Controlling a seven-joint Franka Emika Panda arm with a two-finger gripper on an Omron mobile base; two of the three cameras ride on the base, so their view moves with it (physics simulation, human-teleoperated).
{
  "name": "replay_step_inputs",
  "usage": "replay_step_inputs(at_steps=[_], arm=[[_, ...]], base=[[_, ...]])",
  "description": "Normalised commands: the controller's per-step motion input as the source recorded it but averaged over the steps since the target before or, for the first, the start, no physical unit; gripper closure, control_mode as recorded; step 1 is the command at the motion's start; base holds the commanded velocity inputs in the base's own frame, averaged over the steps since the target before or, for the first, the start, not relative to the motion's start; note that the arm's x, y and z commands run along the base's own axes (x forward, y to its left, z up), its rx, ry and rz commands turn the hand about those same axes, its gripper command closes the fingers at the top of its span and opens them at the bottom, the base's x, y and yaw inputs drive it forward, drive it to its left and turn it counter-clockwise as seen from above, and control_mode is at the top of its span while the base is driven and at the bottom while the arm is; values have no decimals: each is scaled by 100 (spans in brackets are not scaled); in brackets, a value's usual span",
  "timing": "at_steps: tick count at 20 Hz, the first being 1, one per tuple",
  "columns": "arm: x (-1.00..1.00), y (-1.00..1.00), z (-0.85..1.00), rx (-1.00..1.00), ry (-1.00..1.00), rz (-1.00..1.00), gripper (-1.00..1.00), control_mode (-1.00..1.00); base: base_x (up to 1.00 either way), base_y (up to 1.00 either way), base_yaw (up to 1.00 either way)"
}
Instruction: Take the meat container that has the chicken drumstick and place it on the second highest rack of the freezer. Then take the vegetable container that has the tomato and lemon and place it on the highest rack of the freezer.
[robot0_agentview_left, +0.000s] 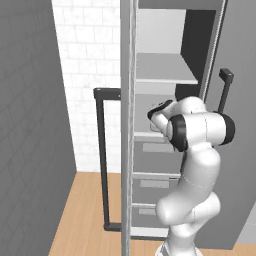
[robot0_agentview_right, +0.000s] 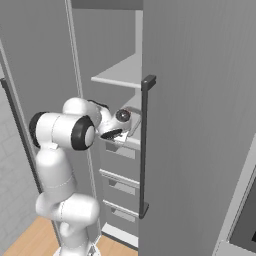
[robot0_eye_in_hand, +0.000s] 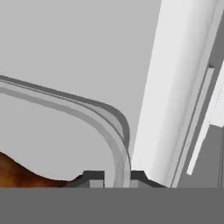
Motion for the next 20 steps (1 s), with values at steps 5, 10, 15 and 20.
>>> replay_step_inputs(at_steps=[5,10,15,20], arm=[[53,0,-22,0,0,0,100,-100],[52,0,-18,0,0,0,-100,-100],[35,1,-12,0,0,0,-100,-100],[9,1,-4,0,-9,0,-100,-100]], base=[[0,0,0],[0,0,0],[0,0,0],[0,0,0]])
